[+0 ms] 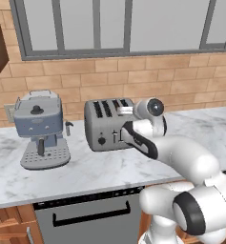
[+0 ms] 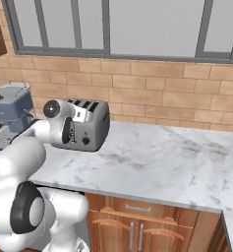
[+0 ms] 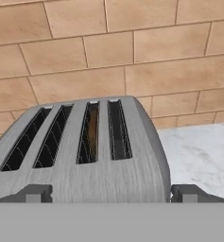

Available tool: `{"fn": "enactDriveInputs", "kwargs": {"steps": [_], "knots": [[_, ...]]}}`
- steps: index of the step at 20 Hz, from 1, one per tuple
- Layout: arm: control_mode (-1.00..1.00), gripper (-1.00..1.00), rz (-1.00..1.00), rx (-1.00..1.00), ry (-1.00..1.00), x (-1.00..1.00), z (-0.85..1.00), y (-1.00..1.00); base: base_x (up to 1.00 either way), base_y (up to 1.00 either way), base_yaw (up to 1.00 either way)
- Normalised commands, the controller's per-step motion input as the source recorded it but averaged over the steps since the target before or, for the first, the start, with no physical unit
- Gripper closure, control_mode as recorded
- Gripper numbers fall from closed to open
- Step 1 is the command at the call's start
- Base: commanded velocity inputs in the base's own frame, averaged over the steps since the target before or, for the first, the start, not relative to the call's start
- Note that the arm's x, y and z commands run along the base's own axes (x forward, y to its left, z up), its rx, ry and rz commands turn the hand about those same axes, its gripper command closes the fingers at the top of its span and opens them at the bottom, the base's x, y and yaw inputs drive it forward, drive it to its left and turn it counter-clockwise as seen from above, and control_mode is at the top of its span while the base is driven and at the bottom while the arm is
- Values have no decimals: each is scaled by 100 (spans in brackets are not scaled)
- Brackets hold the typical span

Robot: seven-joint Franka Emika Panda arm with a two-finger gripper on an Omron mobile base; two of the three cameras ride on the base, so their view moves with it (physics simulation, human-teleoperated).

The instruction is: Start the toaster. Once the lever pops up, take the bread to the plate on the dining counter.

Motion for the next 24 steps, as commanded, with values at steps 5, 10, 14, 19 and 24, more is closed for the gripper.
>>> {"fn": "enactDriveInputs", "kwargs": {"steps": [5,10,14,19,24], "knots": [[-100,-100,0,0,0,0,11,13,0,0,0],[-100,-100,0,0,0,17,0,1,0,0,0],[-100,-100,4,0,2,47,0,0,0,0,0],[-100,-100,4,0,3,34,0,0,0,0,0],[-100,-100,1,0,0,20,0,0,0,0,0]]}}
